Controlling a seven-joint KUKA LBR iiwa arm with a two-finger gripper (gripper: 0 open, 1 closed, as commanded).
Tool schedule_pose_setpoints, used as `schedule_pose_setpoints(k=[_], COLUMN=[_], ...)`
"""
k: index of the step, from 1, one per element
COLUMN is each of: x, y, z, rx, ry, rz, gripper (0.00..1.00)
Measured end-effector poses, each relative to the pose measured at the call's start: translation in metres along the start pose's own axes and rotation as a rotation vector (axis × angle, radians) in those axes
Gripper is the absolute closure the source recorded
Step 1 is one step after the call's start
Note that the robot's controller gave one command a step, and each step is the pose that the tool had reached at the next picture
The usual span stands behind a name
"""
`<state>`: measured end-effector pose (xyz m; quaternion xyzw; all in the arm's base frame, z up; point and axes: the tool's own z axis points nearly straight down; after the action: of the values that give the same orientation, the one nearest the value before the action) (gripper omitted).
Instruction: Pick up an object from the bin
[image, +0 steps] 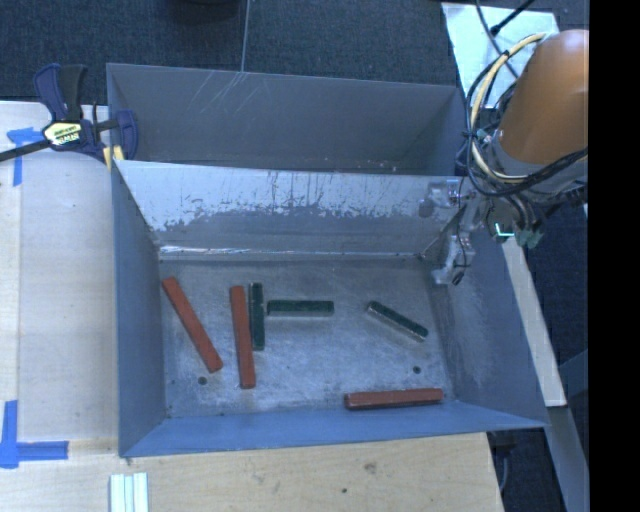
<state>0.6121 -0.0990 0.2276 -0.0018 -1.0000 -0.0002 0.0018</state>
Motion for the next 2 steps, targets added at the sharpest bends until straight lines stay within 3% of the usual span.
schedule_pose_setpoints(k=[1,2], x=[0.009,0.045], y=[0.047,0.110], z=[0.142,0.159], rx=[-0.002,-0.003], ry=[0.001,-0.003], rz=[-0.171,-0.194], gripper=[0.00,0.00])
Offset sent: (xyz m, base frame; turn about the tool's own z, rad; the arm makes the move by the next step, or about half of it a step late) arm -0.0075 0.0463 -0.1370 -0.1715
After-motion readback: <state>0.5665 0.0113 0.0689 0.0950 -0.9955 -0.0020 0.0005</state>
